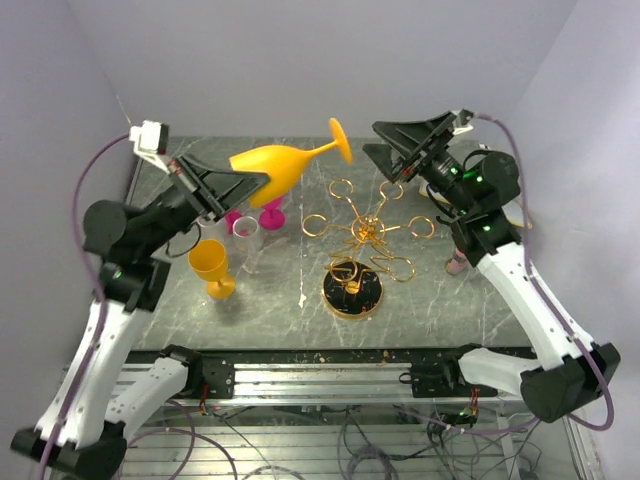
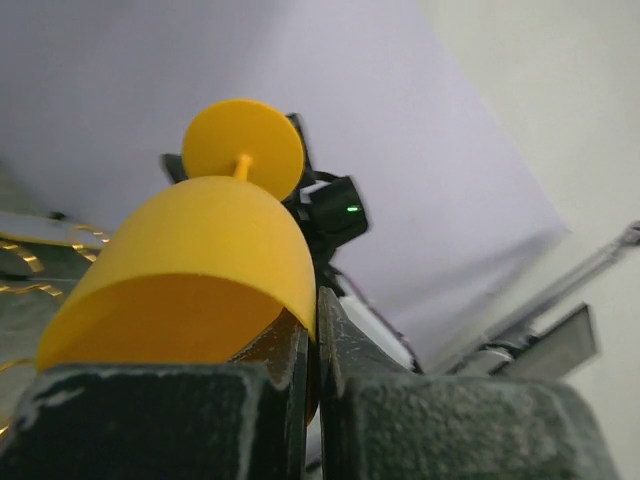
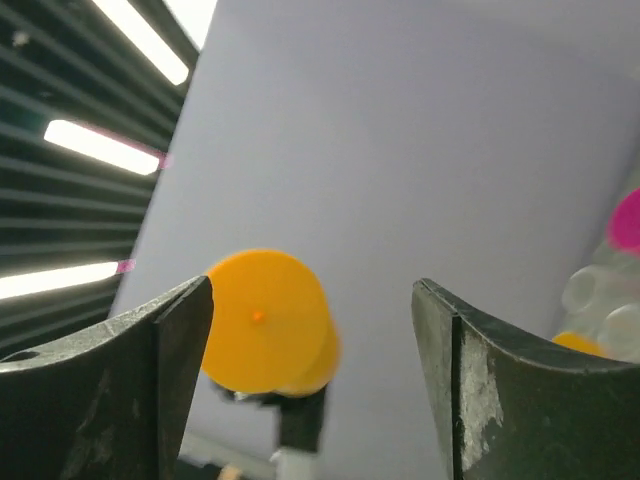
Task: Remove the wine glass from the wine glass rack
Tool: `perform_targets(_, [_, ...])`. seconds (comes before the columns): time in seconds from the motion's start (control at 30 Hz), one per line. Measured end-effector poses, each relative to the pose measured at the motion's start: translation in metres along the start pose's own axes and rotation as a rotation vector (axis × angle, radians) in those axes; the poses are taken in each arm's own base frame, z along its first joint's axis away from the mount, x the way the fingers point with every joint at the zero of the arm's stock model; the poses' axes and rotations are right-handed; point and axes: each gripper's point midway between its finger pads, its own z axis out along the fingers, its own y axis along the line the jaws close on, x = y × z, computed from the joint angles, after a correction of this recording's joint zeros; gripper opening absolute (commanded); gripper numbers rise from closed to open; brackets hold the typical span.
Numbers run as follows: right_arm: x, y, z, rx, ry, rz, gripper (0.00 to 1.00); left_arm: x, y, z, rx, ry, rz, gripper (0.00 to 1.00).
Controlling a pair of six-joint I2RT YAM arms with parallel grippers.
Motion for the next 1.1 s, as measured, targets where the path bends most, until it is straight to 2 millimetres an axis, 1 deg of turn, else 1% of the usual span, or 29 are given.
perform_targets(0.07, [-0.013, 0.001, -0.002, 0.072, -0.071, -0.139, 0.96, -0.002, -0.005, -0.013, -0.091, -0.041, 0.043, 0.07])
perform_targets(0.1, [-0.019, 0.002, -0.004, 0.110, -0.107, -0.207, 0.99, -0.003, -0.004, -0.019, -0.137, -0.058, 0.062, 0.07])
perform_targets(0.13, [-0.029, 0.004, -0.008, 0.157, -0.157, -0.297, 0.99, -0.002, -0.004, -0.029, -0.195, -0.073, 0.079, 0.07])
perform_targets(0.2, [-0.043, 0.004, -0.017, 0.229, -0.228, -0.409, 1.00, 0.000, 0.000, -0.046, -0.304, -0.085, 0.101, 0.07])
perform_targets(0.27, [-0.058, -0.001, -0.033, 0.324, -0.299, -0.524, 1.00, 0.005, 0.014, -0.063, -0.426, -0.078, 0.106, 0.07])
perform_targets(0.33, [-0.071, -0.011, -0.051, 0.426, -0.355, -0.620, 1.00, 0.016, 0.039, -0.080, -0.566, -0.034, 0.101, 0.07])
perform_targets(0.37, [-0.075, -0.015, -0.058, 0.463, -0.372, -0.652, 1.00, 0.025, 0.057, -0.091, -0.654, 0.005, 0.085, 0.07])
perform_targets(0.4, [-0.081, -0.019, -0.066, 0.512, -0.394, -0.696, 1.00, 0.043, 0.092, -0.113, -0.820, 0.093, 0.050, 0.07])
perform_targets(0.43, [-0.085, -0.021, -0.073, 0.546, -0.409, -0.729, 1.00, 0.043, 0.092, -0.113, -0.820, 0.093, 0.050, 0.07])
perform_targets(0.5, [-0.090, -0.023, -0.084, 0.595, -0.426, -0.790, 1.00, 0.061, 0.122, -0.137, -0.974, 0.191, 0.022, 0.07])
perform_targets(0.53, [-0.092, -0.022, -0.089, 0.612, -0.432, -0.821, 1.00, 0.067, 0.130, -0.146, -1.025, 0.227, 0.016, 0.07])
perform_targets(0.57, [-0.094, -0.020, -0.093, 0.625, -0.439, -0.850, 1.00, 0.074, 0.140, -0.156, -1.077, 0.273, 0.009, 0.07])
perform_targets(0.73, [-0.099, -0.005, -0.112, 0.664, -0.471, -0.957, 1.00, 0.098, 0.175, -0.192, -1.253, 0.471, 0.003, 0.07])
perform_targets(0.8, [-0.100, 0.002, -0.117, 0.672, -0.479, -0.989, 1.00, 0.109, 0.186, -0.202, -1.300, 0.548, 0.007, 0.07])
perform_targets(0.87, [-0.101, 0.007, -0.121, 0.678, -0.484, -1.014, 1.00, 0.120, 0.197, -0.205, -1.334, 0.630, 0.022, 0.07])
perform_targets(0.97, [-0.101, 0.011, -0.128, 0.692, -0.486, -1.044, 1.00, 0.145, 0.209, -0.204, -1.349, 0.767, 0.049, 0.07])
perform_targets(1.03, [-0.100, 0.012, -0.133, 0.705, -0.486, -1.057, 1.00, 0.156, 0.218, -0.202, -1.366, 0.830, 0.073, 0.08])
perform_targets(1.1, [-0.100, 0.012, -0.138, 0.719, -0.487, -1.070, 1.00, 0.162, 0.226, -0.199, -1.387, 0.862, 0.095, 0.11])
